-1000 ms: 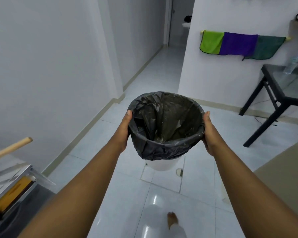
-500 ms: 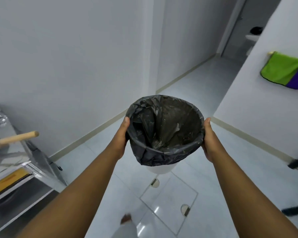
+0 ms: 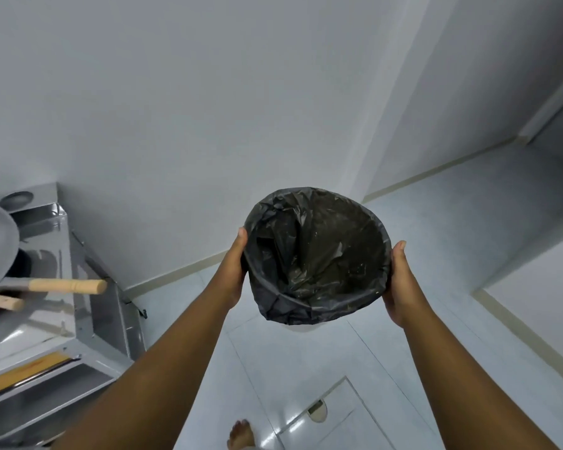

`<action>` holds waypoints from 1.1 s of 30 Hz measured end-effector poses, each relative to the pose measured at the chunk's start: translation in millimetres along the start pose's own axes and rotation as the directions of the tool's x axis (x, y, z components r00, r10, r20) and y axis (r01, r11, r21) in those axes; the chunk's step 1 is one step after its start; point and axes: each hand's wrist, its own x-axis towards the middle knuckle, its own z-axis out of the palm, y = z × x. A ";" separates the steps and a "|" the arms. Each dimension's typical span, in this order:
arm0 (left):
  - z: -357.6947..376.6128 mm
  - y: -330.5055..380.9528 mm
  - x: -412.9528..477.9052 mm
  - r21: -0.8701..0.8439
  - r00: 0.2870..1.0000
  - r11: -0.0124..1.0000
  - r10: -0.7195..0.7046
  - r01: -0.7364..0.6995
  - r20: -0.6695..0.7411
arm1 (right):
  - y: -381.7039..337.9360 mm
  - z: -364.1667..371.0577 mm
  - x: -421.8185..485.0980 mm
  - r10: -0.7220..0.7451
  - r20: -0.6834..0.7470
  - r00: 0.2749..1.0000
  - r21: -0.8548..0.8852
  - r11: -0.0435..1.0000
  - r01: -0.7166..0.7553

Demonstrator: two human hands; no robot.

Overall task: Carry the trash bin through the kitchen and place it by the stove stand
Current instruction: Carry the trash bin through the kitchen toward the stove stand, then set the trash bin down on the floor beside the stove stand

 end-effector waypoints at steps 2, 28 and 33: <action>-15.1 3.5 19.8 -0.005 0.999 1.000 0.001 -0.002 -0.046 | -5.2 17.2 28.6 0.009 0.048 0.999 0.007 1.000 -0.009; -148.5 -247.0 99.7 -0.322 0.682 0.905 -0.422 0.278 -0.597 | 229.3 141.8 323.4 0.462 0.533 0.709 -0.360 0.882 -0.304; -197.9 -358.1 123.9 -0.366 0.644 0.845 -0.535 0.390 -0.548 | 341.5 160.5 366.8 0.540 0.503 0.675 -0.397 0.838 -0.374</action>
